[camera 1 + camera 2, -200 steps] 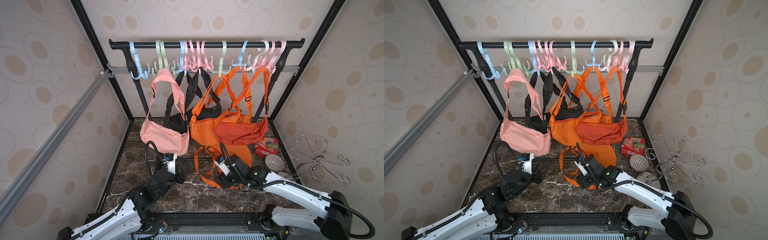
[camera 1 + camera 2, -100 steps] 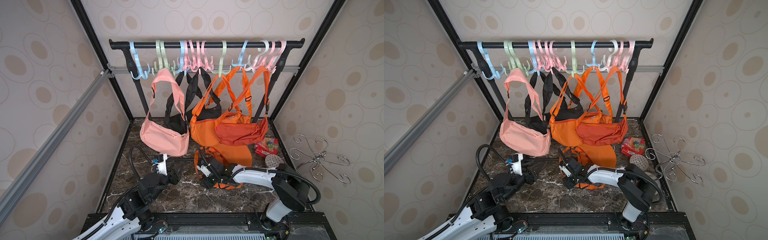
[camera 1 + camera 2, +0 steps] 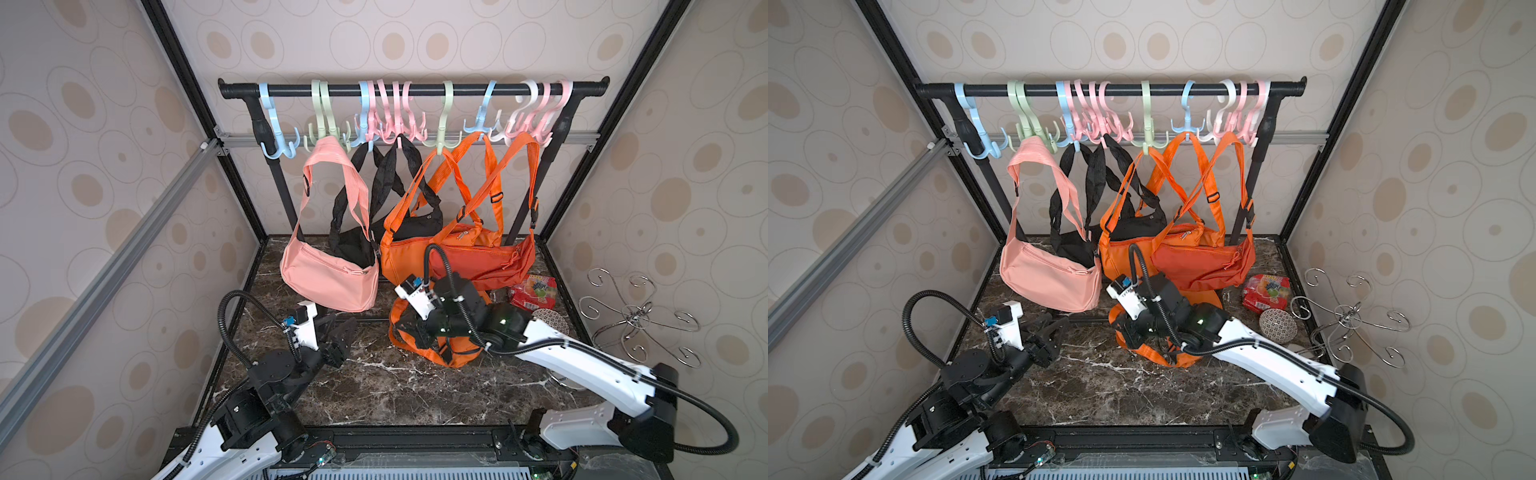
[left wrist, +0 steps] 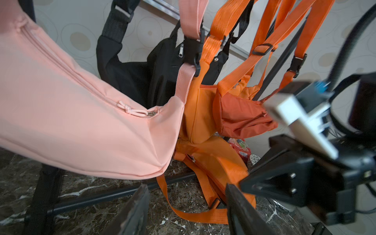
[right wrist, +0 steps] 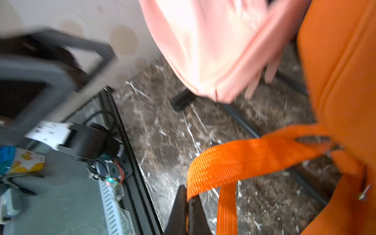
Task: Hang the bag on a hook
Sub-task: Pick up the bag from the bag.
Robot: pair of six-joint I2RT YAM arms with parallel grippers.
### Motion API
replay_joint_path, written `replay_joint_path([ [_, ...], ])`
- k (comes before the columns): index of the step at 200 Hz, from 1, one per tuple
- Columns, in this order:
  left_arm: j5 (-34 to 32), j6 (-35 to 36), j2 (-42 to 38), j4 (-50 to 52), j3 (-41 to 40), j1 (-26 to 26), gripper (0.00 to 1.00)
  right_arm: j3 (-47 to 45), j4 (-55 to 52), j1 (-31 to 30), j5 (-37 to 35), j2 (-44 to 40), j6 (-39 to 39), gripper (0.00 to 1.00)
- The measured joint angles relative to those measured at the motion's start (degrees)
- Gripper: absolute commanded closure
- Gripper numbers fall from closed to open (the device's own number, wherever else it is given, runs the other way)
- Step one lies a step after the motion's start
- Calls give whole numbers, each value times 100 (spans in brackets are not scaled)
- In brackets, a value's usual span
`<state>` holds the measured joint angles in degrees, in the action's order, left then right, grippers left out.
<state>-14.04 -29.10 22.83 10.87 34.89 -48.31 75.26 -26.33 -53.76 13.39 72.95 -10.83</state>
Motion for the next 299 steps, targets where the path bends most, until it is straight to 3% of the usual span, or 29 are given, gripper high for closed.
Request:
replay_joint_path([
  [54, 1060, 514, 907, -470, 245, -7, 28, 1670, -1036, -2, 675, -57, 334, 100],
  [100, 1589, 1215, 922, -358, 557, -133, 23, 2999, -1941, -2, 745, 181, 750, 100],
  [125, 1534, 1497, 916, -155, 1071, -142, 21, 3189, -2144, -2, 732, 221, 918, 100],
  [158, 1480, 1556, 546, 138, 1110, -146, 19, 2876, -2352, 13, 446, 234, 1086, 100],
  [163, 1451, 1556, 516, 225, 1106, -146, 2, 2800, -2371, 22, 396, 225, 1108, 100],
  [167, 1421, 1563, 498, 289, 1093, -146, 0, 2741, -2391, 31, 352, 225, 1119, 100],
  [211, 938, 1707, 232, 872, 422, -479, 0, 2614, -2459, 348, 195, 203, 1180, 100],
  [251, 374, 2159, 387, 977, 476, -839, 0, 2802, -2463, 616, 229, 221, 1224, 100],
  [299, -859, 2885, 1200, 767, 481, -2199, 0, 3318, -2492, 828, 356, 439, 1307, 100],
])
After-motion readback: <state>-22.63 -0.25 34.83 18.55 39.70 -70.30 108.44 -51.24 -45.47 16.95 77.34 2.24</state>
